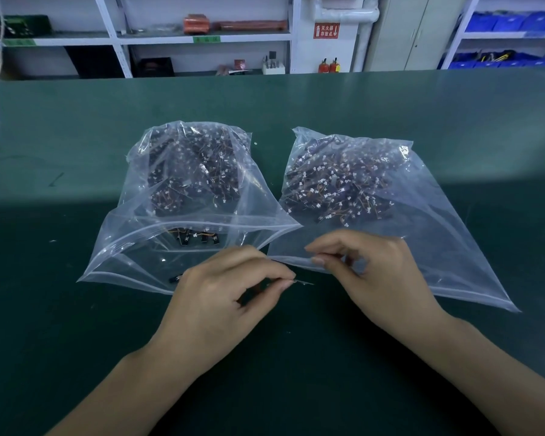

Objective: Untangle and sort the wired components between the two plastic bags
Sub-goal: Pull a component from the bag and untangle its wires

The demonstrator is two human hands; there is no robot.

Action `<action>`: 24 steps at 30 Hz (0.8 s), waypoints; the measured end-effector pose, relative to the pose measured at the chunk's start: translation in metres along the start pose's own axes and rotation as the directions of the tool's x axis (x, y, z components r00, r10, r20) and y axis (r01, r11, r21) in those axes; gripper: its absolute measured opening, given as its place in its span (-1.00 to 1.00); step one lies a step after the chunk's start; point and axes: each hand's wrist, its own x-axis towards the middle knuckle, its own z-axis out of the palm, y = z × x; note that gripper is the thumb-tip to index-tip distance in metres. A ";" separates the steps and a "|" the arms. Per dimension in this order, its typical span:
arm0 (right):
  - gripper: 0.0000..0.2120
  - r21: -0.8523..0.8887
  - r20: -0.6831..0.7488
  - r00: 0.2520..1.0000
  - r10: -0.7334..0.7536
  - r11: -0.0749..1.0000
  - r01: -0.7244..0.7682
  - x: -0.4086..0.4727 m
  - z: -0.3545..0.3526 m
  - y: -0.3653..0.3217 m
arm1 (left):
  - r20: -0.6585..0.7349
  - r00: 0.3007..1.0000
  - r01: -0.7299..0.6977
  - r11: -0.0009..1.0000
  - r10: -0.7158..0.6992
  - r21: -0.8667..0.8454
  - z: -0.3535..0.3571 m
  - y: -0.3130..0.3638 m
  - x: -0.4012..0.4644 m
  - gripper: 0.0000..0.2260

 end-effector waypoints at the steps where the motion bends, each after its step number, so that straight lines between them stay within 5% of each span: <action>1: -0.84 0.002 0.021 1.000 0.021 1.000 -0.021 -0.001 0.000 0.000 | -0.004 1.000 0.002 1.000 -0.002 -0.007 0.001 0.000 0.000 -0.94; 11: -0.87 -0.162 0.335 0.941 0.042 0.987 0.014 0.001 -0.010 0.004 | 0.033 0.999 0.032 0.999 -0.030 -0.039 0.004 -0.002 -0.003 -0.94; 19: -0.88 -0.109 0.287 0.937 0.200 0.978 -0.176 0.000 -0.013 0.005 | 0.023 0.999 0.022 1.000 -0.023 0.020 0.003 0.001 0.000 -0.95; 24: -0.88 -0.050 0.215 0.957 0.196 0.981 -0.189 0.000 -0.010 0.002 | 0.175 0.984 -0.008 0.994 -0.012 0.113 0.005 0.006 0.001 -0.93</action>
